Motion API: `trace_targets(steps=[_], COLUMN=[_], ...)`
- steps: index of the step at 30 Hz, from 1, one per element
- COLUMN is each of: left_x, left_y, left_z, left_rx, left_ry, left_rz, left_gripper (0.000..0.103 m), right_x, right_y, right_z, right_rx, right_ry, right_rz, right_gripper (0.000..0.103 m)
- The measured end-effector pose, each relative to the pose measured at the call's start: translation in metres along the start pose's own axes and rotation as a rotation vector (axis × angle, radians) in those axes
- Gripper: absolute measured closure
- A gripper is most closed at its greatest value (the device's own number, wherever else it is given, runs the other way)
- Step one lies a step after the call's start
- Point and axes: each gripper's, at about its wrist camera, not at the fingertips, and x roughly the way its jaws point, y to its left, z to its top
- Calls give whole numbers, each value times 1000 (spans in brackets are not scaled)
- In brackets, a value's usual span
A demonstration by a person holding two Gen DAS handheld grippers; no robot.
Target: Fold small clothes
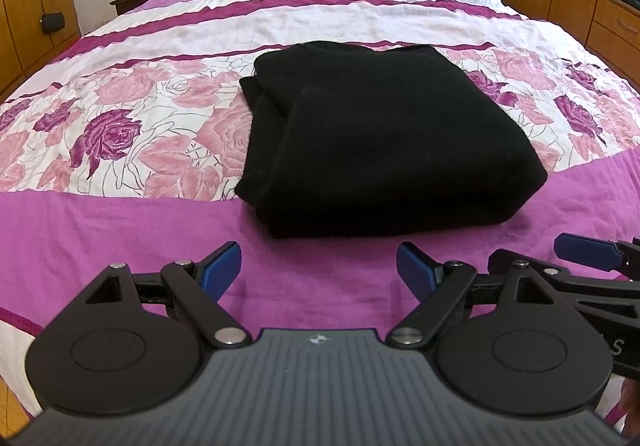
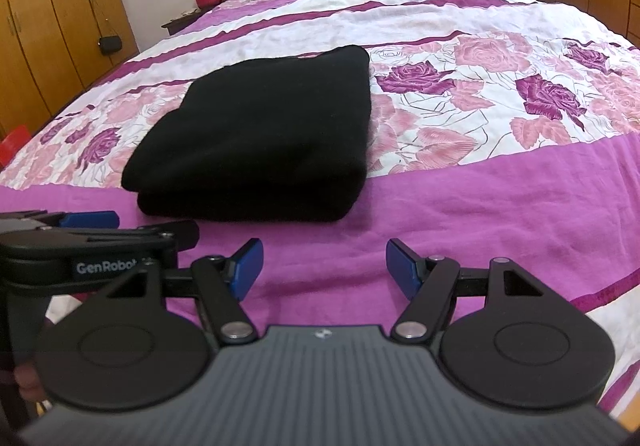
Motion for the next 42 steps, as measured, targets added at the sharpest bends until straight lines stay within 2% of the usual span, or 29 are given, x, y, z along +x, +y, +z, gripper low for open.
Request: trace_targets(steps=[42], left_x=[5], left_y=[-2], left_z=[-4], left_rx=[5], left_ry=[27], left_rz=[-3], left_gripper=[15], right_x=[-2], right_y=[-2], right_z=[-3], right_rx=[7], right_ry=[-7], right_rz=[3], right_gripper=[33])
